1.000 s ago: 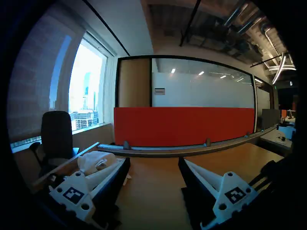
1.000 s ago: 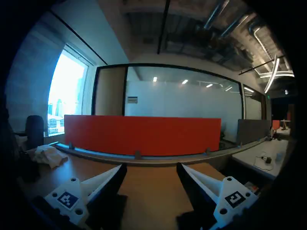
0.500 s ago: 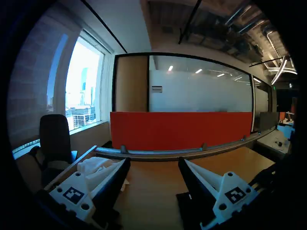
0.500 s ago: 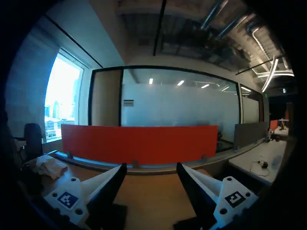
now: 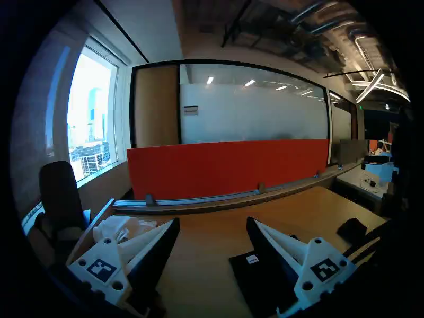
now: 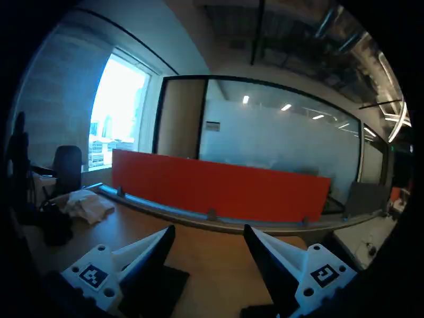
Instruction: Fold towel
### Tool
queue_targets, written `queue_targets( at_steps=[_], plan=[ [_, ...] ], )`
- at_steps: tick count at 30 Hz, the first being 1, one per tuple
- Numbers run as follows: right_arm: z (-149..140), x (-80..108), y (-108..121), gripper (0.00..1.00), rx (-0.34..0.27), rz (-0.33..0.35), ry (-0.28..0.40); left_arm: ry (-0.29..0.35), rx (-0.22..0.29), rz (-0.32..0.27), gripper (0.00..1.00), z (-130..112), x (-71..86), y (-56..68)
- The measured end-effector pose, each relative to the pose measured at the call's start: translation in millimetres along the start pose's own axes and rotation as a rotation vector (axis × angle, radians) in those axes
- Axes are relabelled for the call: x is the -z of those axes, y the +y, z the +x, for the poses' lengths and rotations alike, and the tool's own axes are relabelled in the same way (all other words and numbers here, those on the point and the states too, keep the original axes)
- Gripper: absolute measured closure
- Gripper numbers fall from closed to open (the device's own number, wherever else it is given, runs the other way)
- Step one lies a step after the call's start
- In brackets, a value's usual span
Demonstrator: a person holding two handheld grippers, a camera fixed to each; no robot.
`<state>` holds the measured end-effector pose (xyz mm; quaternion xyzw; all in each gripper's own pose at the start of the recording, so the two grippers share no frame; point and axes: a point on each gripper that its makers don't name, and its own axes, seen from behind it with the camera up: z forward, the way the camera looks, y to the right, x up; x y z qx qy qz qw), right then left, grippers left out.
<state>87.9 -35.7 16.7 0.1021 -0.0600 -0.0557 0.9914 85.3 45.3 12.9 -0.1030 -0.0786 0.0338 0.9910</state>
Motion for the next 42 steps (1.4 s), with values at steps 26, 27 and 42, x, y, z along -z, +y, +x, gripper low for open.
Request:
queue_targets(
  at_steps=[26, 27, 42],
  plan=[
    [-28.9, 7.5, -47.7, 0.00, 0.115, 0.244, -0.179, -0.149, -0.078, -0.190, 0.07, -31.0, 3.3, 42.2],
    [-30.6, 7.6, -48.6, 0.00, 0.117, 0.249, -0.185, -0.156, -0.081, -0.196, 0.07, -32.9, 3.4, 43.5],
    [-86.8, 11.0, -67.9, 0.00, 0.113, 0.303, -0.289, -0.240, -0.114, -0.247, 0.07, -90.0, 1.2, 60.5]
  ],
)
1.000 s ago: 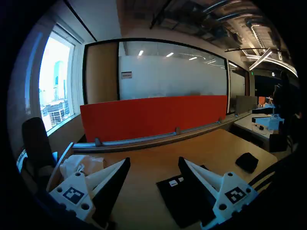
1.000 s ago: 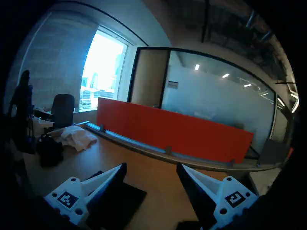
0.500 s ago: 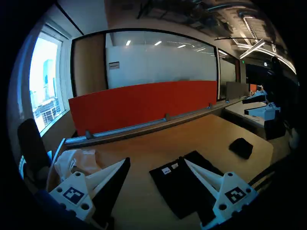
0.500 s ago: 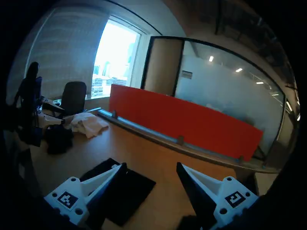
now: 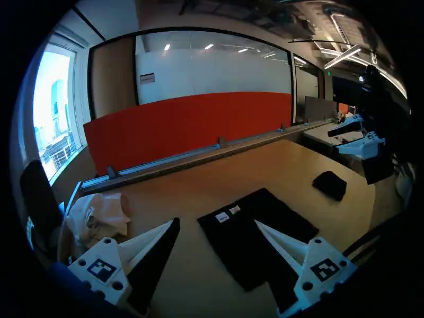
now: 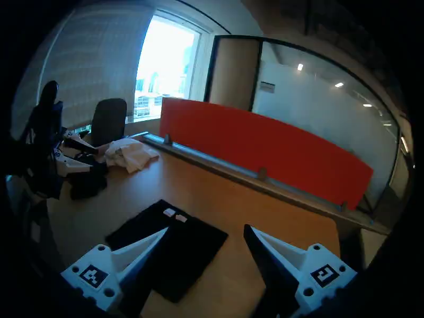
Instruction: Fold towel
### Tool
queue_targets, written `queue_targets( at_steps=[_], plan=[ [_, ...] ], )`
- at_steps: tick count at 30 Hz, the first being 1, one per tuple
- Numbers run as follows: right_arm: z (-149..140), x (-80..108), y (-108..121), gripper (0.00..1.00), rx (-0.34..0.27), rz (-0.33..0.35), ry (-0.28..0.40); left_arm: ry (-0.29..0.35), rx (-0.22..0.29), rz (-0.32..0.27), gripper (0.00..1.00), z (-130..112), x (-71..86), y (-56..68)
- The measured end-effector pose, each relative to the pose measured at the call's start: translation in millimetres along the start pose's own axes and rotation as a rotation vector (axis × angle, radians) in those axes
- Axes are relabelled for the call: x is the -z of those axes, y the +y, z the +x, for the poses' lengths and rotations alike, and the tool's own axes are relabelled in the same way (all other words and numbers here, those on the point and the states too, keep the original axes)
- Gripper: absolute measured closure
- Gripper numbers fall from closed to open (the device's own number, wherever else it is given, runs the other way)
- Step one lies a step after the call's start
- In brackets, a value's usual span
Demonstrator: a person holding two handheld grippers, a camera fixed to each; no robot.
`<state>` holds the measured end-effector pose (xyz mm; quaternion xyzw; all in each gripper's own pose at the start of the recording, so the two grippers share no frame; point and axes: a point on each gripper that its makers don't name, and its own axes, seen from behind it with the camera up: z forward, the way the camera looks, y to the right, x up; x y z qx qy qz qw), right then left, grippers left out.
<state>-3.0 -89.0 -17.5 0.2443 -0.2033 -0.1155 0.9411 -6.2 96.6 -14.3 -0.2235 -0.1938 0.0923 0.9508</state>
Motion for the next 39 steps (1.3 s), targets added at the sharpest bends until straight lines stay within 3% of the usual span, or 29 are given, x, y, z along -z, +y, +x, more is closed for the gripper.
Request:
queue_targets(
  at_steps=[14, 39],
  plan=[
    [-68.9, -23.9, -21.7, 0.00, 0.026, 0.039, -0.083, -0.097, 0.007, -0.029, 0.07, -64.9, -20.2, 15.8],
    [-182.3, -53.8, -53.0, 0.00, -0.024, 0.081, -0.220, -0.264, -0.023, -0.097, 0.07, -175.4, -55.0, 49.4]
  ],
)
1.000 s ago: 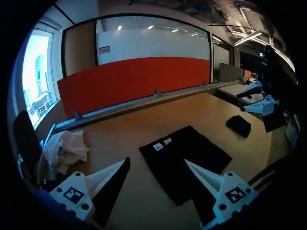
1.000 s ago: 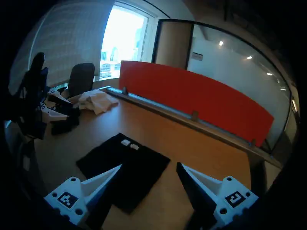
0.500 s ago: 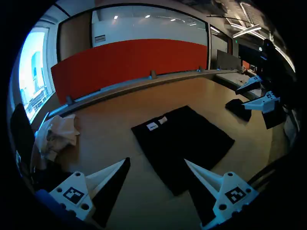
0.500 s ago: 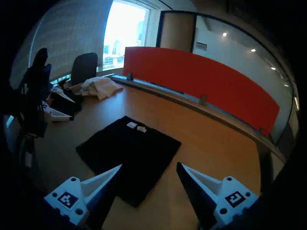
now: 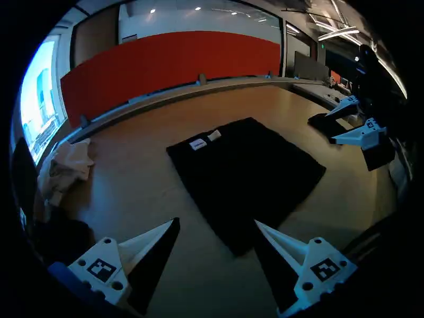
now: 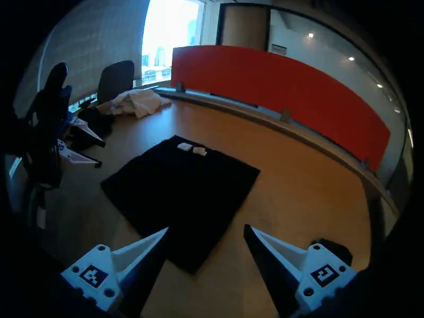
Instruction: Fold towel
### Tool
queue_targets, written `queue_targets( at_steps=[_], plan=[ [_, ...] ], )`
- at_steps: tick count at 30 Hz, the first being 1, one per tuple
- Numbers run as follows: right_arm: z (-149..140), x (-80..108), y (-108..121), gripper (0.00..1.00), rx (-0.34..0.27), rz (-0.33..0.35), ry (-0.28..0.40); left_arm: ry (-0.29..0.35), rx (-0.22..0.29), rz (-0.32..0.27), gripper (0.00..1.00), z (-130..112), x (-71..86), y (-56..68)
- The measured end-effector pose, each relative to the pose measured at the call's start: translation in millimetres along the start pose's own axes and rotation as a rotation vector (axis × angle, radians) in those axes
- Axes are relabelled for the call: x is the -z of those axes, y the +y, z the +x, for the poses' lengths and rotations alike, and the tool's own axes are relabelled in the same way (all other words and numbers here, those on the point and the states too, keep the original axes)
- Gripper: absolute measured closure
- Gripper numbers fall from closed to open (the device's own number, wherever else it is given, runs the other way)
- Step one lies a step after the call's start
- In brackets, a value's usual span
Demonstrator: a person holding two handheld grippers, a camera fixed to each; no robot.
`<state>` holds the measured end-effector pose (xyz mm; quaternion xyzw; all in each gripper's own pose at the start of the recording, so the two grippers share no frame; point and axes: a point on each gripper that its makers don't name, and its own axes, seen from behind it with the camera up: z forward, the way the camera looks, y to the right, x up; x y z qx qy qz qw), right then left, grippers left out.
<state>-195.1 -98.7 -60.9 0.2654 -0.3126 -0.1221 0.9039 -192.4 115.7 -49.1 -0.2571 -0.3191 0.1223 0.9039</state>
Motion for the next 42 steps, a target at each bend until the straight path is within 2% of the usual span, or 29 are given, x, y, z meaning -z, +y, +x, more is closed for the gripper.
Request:
queue_targets(
  at_steps=[9, 18, 30, 34, 40, 42],
  plan=[
    [-29.6, -12.2, -8.6, 0.00, 0.006, 0.019, -0.050, -0.049, -0.005, -0.023, 0.07, -23.3, -11.4, 7.5],
    [-58.4, -17.2, -14.3, 0.00, 0.011, 0.041, -0.113, -0.115, -0.008, -0.064, 0.07, -45.9, -14.1, 18.6],
    [-72.2, -20.5, -16.1, 0.02, 0.017, 0.048, -0.143, -0.158, -0.003, -0.087, 0.07, -57.6, -17.6, 30.9],
    [-76.7, -22.8, -18.5, 0.07, 0.012, 0.058, -0.152, -0.170, -0.006, -0.095, 0.07, -60.5, -19.2, 36.0],
    [-81.2, -26.2, -20.6, 0.19, 0.014, 0.070, -0.159, -0.180, -0.019, -0.087, 0.09, -63.7, -21.9, 39.7],
    [-82.3, -26.5, -21.1, 0.24, 0.018, 0.074, -0.160, -0.183, -0.023, -0.080, 0.13, -64.5, -22.3, 39.5]
  ],
)
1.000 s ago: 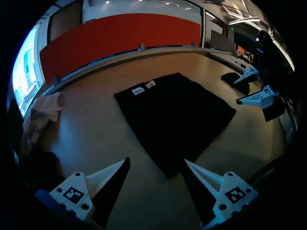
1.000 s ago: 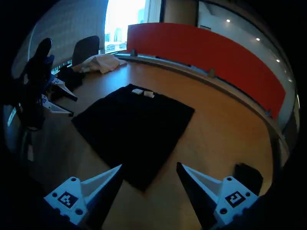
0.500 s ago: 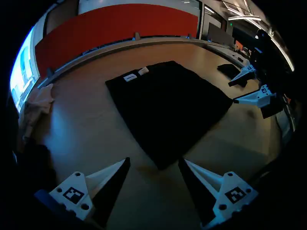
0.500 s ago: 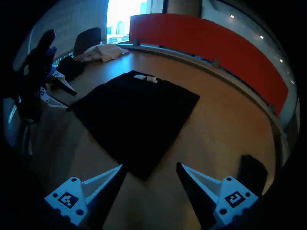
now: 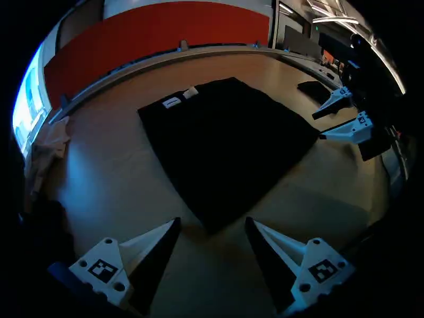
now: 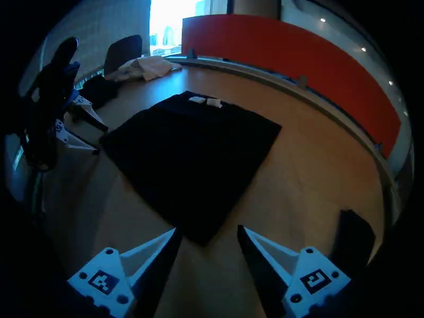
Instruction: Fold towel
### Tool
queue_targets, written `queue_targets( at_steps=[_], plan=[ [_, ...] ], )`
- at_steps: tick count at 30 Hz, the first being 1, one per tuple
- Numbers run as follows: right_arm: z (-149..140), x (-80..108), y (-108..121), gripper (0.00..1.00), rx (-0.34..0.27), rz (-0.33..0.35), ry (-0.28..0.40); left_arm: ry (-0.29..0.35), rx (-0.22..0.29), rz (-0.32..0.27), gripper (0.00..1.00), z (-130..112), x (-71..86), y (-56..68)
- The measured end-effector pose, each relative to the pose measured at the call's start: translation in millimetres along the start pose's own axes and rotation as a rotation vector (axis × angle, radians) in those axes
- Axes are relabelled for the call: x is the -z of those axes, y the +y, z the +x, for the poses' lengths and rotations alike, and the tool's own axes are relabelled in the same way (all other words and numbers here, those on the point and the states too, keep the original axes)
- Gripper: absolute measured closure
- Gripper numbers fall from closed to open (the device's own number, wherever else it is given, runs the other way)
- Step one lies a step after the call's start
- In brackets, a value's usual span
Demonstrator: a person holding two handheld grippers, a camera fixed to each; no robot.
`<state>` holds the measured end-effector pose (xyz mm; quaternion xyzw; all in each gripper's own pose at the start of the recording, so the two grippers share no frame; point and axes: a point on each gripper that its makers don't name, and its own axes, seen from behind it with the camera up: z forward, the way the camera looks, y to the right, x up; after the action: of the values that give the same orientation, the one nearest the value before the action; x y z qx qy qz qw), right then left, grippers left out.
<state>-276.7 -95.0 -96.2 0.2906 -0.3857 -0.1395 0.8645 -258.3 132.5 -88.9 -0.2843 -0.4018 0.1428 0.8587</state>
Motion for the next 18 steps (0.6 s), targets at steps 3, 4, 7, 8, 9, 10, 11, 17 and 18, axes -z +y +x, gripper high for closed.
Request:
queue_targets(
  at_steps=[3, 4, 7, 8, 9, 10, 11, 17, 18],
  plan=[
    [-1.9, -0.5, -1.2, 0.28, 0.002, 0.007, -0.005, -0.004, 0.002, 0.013, 0.19, 0.2, -0.1, -1.8],
    [-2.5, -0.7, -1.5, 0.29, 0.001, 0.008, -0.006, -0.005, 0.005, 0.015, 0.21, 0.2, 0.0, -1.9],
    [-4.3, -1.4, -2.8, 0.31, -0.002, 0.014, -0.010, -0.009, 0.013, 0.021, 0.25, 0.1, 0.1, -1.9],
    [-4.9, -1.6, -3.5, 0.32, -0.004, 0.017, -0.012, -0.010, 0.014, 0.022, 0.26, 0.0, 0.2, -1.7],
    [-5.4, -1.9, -4.1, 0.36, -0.005, 0.019, -0.014, -0.010, 0.015, 0.024, 0.29, -0.1, 0.3, -1.5],
    [-5.8, -2.2, -4.5, 0.39, -0.006, 0.021, -0.015, -0.011, 0.015, 0.024, 0.31, -0.2, 0.4, -1.1],
    [-6.2, -2.6, -4.9, 0.41, -0.008, 0.023, -0.017, -0.012, 0.016, 0.024, 0.32, -0.3, 0.5, -0.7],
    [-8.0, -3.8, -8.1, 0.53, -0.012, 0.039, -0.022, -0.019, 0.015, 0.024, 0.38, -0.7, 0.4, 0.9],
    [-8.0, -3.7, -8.5, 0.54, -0.013, 0.042, -0.022, -0.020, 0.015, 0.024, 0.38, -0.7, 0.4, 0.9]
  ],
)
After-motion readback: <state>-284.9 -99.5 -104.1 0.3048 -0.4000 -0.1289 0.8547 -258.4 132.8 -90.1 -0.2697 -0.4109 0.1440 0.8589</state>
